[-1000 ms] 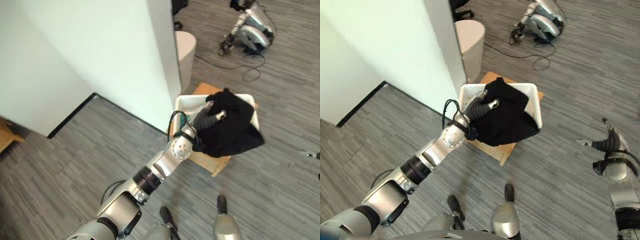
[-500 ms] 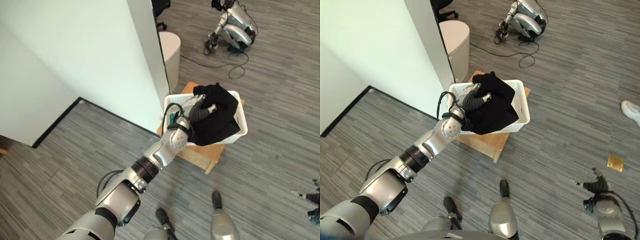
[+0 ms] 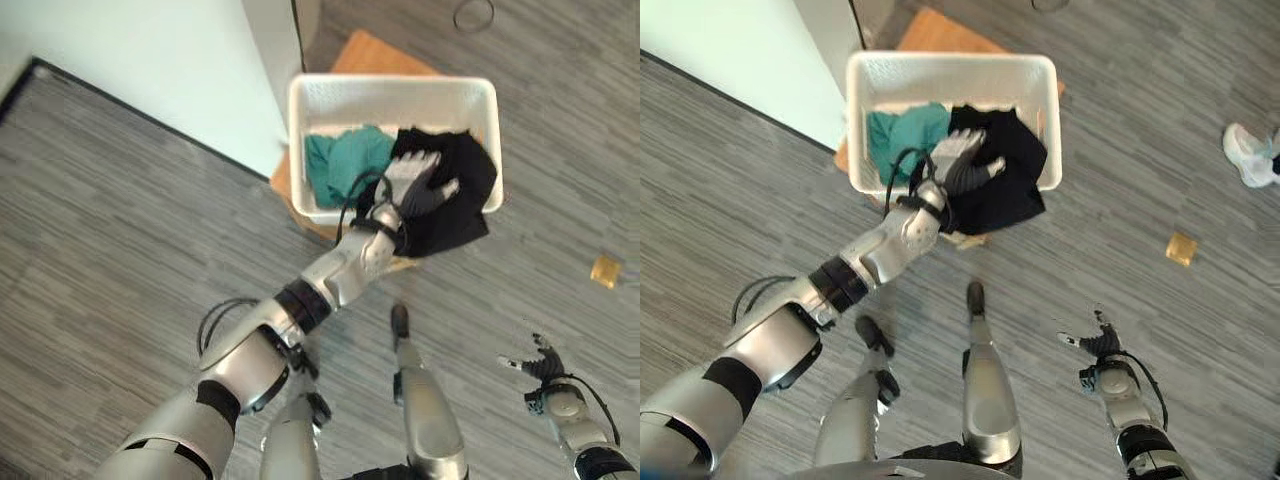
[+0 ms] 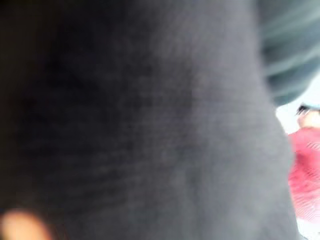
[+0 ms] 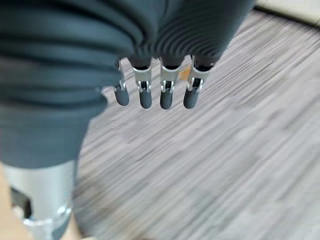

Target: Pick up bed clothes into laundry basket.

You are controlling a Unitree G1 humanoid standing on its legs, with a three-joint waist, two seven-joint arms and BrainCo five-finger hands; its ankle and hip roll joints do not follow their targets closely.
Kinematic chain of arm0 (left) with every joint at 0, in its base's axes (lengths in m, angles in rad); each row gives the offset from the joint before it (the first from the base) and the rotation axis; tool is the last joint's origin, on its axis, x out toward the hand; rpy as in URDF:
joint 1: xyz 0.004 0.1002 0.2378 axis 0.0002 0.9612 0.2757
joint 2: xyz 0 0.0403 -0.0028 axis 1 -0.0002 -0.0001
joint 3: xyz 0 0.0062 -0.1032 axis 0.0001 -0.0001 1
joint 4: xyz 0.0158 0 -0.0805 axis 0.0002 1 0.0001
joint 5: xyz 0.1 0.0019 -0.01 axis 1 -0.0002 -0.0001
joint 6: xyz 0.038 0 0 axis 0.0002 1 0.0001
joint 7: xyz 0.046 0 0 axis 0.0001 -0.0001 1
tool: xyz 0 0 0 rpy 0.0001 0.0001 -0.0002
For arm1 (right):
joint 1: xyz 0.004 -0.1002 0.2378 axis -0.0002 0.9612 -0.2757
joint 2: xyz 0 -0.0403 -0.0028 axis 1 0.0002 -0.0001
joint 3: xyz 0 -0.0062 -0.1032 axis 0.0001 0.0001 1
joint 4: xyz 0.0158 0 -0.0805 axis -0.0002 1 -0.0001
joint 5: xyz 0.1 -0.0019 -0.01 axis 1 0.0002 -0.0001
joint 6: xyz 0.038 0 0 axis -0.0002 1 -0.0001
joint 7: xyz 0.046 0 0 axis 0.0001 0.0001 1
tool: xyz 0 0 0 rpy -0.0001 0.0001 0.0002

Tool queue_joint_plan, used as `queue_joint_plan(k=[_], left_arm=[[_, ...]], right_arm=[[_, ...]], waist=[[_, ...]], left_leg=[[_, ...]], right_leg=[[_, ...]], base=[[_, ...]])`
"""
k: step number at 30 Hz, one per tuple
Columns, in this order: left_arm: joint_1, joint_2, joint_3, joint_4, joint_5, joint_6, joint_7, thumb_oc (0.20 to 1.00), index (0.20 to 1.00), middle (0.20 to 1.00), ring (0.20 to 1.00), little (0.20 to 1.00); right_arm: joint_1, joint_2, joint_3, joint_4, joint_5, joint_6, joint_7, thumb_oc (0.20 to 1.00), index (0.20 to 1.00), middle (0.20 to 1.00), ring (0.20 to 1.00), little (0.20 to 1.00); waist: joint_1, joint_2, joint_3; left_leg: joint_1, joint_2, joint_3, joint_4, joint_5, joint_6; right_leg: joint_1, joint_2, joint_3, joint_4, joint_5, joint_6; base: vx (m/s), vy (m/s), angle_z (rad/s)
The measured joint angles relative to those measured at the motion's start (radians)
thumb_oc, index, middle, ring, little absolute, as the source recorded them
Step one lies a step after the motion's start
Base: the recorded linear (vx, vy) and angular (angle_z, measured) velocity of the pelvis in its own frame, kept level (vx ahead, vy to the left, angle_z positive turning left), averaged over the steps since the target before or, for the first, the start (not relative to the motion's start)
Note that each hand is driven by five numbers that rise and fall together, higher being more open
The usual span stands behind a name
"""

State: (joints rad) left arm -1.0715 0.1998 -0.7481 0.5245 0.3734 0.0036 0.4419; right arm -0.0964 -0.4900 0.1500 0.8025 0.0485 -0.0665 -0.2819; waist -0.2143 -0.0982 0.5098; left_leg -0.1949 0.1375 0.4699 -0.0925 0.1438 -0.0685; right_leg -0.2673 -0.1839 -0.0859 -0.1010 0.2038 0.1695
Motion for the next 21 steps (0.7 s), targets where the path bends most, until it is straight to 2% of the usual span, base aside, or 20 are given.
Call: queue_joint_plan(k=[1, 7, 12, 18, 19, 21], left_arm=[[-0.028, 0.002, 0.001, 0.0, 0.0, 0.002, 0.013, 1.0, 1.0, 1.0, 1.0, 1.0], [-0.2, 0.002, 0.007, -0.003, 0.0, 0.0, 0.068, 1.0, 1.0, 1.0, 1.0, 1.0], [-0.205, -0.007, 0.008, -0.004, -0.001, -0.001, 0.1, 1.0, 1.0, 1.0, 1.0, 1.0], [-0.194, -0.056, 0.013, -0.009, -0.008, 0.0, 0.1, 1.0, 1.0, 1.0, 1.0, 1.0], [-0.172, -0.062, 0.021, -0.032, -0.008, 0.0, 0.1, 1.0, 1.0, 1.0, 1.0, 1.0], [-0.12, -0.067, 0.058, -0.085, -0.018, -0.002, 0.101, 1.0, 1.0, 1.0, 1.0, 1.0]], right_arm=[[-0.001, 0.0, 0.016, 0.001, 0.001, -0.001, -0.008, 1.0, 1.0, 1.0, 1.0, 1.0], [-0.051, 0.006, 0.065, -0.011, 0.001, -0.013, -0.019, 1.0, 1.0, 1.0, 1.0, 1.0], [-0.09, 0.019, 0.088, 0.009, 0.008, -0.009, -0.018, 1.0, 1.0, 1.0, 1.0, 1.0], [-0.119, 0.027, 0.097, 0.032, 0.011, 0.002, -0.01, 1.0, 1.0, 1.0, 1.0, 1.0], [-0.115, 0.028, 0.095, 0.028, 0.011, 0.008, -0.001, 1.0, 1.0, 1.0, 1.0, 1.0], [-0.119, 0.024, 0.096, 0.005, 0.009, 0.015, 0.005, 1.0, 1.0, 1.0, 1.0, 1.0]], waist=[[-0.009, -0.003, 0.005], [-0.025, -0.002, 0.005], [-0.023, 0.001, 0.003], [-0.016, 0.055, -0.035], [-0.026, 0.063, -0.044], [-0.018, 0.091, -0.075]], left_leg=[[-0.001, 0.001, 0.005, 0.0, 0.0, 0.0], [0.018, 0.0, 0.001, 0.0, -0.003, -0.004], [0.078, 0.004, 0.009, 0.0, -0.014, -0.017], [0.107, 0.01, 0.005, -0.001, -0.023, -0.021], [0.117, 0.011, 0.009, -0.001, -0.018, -0.017], [0.13, 0.015, 0.004, -0.004, -0.018, -0.021]], right_leg=[[-0.004, 0.0, 0.001, 0.0, 0.0, 0.0], [0.005, 0.0, 0.004, 0.0, 0.0, 0.0], [0.058, 0.005, 0.013, 0.0, 0.0, 0.0], [0.088, 0.004, 0.011, 0.0, -0.003, -0.001], [0.095, 0.007, 0.015, 0.0, 0.001, -0.006], [0.113, 0.011, 0.009, 0.0, -0.002, -0.007]], base=[[0.0, 0.006, -0.1], [0.03, 0.022, -0.07], [0.06, 0.008, -0.05], [0.08, -0.009, -0.01], [0.04, -0.025, -0.01], [0.08, -0.041, 0.01]])
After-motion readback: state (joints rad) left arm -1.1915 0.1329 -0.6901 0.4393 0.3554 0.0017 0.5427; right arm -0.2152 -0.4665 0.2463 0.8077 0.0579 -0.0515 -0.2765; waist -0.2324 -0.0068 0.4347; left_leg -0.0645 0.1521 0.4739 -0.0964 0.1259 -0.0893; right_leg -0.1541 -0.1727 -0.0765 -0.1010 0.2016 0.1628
